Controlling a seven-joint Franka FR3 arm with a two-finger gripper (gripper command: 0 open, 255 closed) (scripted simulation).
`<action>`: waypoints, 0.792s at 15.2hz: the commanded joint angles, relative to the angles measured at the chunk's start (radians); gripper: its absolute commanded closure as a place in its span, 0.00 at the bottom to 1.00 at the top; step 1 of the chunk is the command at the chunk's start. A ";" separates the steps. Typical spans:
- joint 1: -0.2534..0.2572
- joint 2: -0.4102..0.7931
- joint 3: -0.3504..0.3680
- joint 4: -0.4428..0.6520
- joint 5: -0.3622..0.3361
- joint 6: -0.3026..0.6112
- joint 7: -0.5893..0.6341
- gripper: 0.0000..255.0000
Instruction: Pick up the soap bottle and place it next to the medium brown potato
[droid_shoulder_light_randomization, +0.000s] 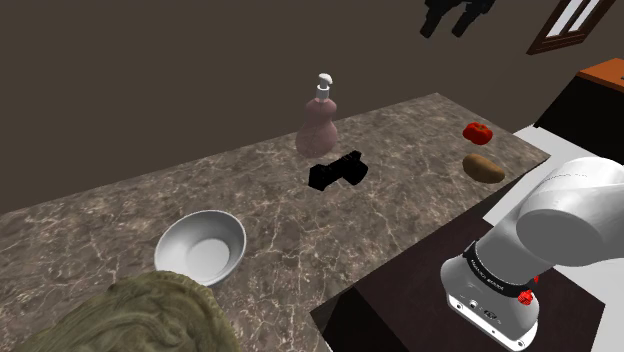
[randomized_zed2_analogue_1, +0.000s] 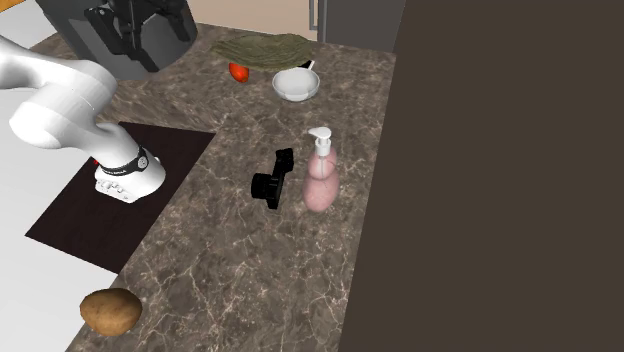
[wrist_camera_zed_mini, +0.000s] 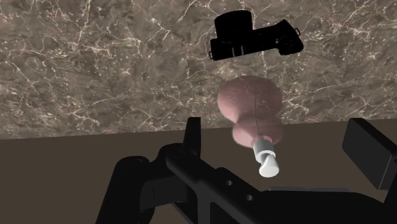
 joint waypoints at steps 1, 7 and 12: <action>0.000 0.000 0.000 0.000 0.000 0.000 0.000 0.00; 0.008 0.180 0.013 0.005 0.010 0.172 0.013 0.00; 0.014 0.349 0.023 0.047 0.016 0.296 0.023 0.00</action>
